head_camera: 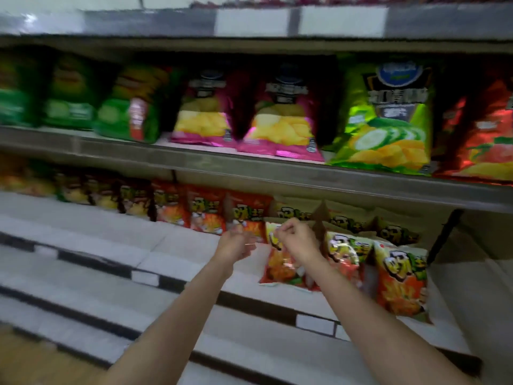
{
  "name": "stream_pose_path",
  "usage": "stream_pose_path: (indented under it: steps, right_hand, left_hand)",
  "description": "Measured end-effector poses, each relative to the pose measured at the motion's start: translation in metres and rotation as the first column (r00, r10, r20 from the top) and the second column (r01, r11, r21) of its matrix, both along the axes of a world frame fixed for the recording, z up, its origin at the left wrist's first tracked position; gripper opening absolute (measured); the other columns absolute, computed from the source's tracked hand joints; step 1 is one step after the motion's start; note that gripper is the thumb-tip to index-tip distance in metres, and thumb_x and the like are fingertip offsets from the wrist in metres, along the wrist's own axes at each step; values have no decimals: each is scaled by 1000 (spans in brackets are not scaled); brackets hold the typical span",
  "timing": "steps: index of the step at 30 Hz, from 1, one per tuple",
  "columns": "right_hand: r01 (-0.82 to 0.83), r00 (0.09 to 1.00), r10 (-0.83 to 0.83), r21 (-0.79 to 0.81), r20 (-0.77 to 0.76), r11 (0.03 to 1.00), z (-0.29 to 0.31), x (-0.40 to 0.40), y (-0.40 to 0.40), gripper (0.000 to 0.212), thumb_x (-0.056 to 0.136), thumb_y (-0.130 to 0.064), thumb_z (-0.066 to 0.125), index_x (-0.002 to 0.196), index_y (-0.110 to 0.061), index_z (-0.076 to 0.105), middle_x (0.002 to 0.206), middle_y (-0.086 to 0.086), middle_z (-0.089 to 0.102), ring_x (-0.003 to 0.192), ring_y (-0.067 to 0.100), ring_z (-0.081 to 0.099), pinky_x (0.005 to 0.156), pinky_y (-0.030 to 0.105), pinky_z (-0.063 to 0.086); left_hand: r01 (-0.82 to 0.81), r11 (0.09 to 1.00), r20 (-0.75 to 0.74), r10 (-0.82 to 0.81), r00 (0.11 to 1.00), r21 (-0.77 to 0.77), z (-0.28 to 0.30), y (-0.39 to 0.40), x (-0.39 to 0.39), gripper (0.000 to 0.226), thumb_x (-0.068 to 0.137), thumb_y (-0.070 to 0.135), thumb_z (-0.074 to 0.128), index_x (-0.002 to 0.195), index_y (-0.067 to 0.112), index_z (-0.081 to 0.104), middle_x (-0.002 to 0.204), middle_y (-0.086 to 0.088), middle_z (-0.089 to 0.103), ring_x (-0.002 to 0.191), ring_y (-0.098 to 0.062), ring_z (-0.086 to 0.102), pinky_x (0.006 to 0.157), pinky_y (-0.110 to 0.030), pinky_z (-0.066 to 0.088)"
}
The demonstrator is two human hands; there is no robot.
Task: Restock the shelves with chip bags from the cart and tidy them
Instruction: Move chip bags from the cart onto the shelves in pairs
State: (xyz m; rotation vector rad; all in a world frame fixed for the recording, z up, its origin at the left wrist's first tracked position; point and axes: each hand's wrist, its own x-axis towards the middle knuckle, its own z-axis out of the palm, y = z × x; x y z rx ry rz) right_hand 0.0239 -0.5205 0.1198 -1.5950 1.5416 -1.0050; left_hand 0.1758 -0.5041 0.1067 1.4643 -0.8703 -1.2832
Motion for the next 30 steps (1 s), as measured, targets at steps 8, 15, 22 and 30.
stream_pose_path:
  steps: [8, 15, 22, 30]
  right_hand:
    - [-315, 948, 316, -38, 39, 948, 33, 200, 30, 24, 90, -22, 65, 74, -19, 47, 69, 2, 58, 48, 12, 51, 48, 23, 35]
    - [-564, 824, 564, -15, 53, 825, 33, 355, 71, 25, 87, -23, 66, 78, -17, 43, 72, -1, 50, 60, 13, 46, 50, 19, 36]
    - [-749, 663, 747, 56, 53, 660, 7, 502, 106, 27, 85, -20, 65, 74, -19, 40, 74, -2, 49, 70, 19, 47, 57, 26, 34]
    - [-878, 479, 867, 84, 133, 472, -4, 661, 91, 11, 90, -20, 62, 94, -18, 52, 94, 8, 61, 64, 13, 53, 51, 18, 39]
  left_hand:
    - [-300, 953, -20, 299, 954, -53, 26, 72, 175, 22, 97, 11, 48, 111, 0, 61, 98, -13, 66, 83, -19, 64, 75, -23, 50]
    - [-568, 821, -70, 564, 823, -55, 21, 152, 309, 16, 96, 12, 51, 103, 3, 63, 94, -10, 69, 83, -18, 66, 71, -23, 52]
    - [-797, 604, -81, 794, 602, 4, -9, 223, 426, 12, 96, 12, 51, 94, 7, 62, 85, -8, 67, 74, -17, 64, 62, -21, 47]
    - [-915, 401, -41, 916, 399, 40, -8, 232, 564, 9, 95, 9, 54, 90, 7, 62, 79, -7, 65, 69, -15, 62, 64, -23, 48]
